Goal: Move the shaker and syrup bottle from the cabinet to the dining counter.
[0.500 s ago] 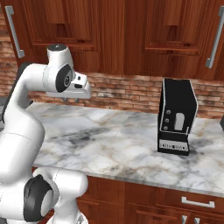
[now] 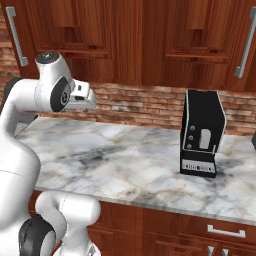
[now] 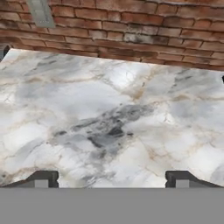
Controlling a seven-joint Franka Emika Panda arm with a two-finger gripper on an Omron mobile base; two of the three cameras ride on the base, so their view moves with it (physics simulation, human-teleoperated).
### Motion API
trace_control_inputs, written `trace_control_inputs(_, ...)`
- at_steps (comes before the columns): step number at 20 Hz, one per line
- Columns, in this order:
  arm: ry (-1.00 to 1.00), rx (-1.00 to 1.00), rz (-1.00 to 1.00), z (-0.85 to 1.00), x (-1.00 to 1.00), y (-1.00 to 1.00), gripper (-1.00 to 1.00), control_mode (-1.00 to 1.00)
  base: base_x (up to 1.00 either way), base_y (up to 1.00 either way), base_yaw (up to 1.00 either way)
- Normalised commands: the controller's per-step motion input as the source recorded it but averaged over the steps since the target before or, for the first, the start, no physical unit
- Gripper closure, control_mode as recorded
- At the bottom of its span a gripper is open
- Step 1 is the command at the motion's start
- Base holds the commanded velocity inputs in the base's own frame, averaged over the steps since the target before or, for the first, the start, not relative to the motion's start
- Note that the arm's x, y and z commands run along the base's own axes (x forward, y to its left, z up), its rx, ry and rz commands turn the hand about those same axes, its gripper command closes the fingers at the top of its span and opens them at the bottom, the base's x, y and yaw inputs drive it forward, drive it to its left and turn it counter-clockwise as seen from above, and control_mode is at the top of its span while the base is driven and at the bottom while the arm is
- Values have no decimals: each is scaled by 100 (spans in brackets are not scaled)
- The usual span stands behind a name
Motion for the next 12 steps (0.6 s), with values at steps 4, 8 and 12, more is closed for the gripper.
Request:
trace_control_inputs(4, -46, 0, 0, 28, -14, 43, -100, -100, 0, 0, 0)
trace_control_inputs(8, -43, 0, -2, 42, -13, 46, -100, -100, 0, 0, 0)
trace_control_inputs(12, -32, 4, -6, 47, -8, 46, -100, -100, 0, 0, 0)
